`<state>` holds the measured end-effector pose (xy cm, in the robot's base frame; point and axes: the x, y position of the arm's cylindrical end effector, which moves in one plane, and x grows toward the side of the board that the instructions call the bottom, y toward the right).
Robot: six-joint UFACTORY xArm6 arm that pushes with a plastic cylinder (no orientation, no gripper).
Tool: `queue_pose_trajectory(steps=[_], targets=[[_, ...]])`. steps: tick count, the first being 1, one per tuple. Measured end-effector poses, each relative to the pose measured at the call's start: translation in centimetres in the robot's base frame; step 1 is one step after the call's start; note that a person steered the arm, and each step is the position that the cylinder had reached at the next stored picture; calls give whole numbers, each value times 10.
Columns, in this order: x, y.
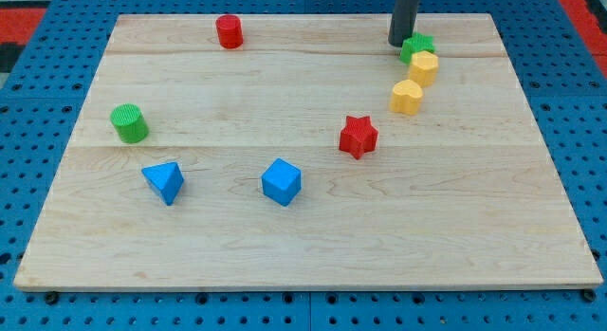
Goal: Place yellow blocks along with green star in a diagonal line
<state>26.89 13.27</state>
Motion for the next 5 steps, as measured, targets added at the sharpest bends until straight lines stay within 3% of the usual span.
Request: queue_pose_trajectory(steps=[3,5], targets=[[11,-7],[51,-9]])
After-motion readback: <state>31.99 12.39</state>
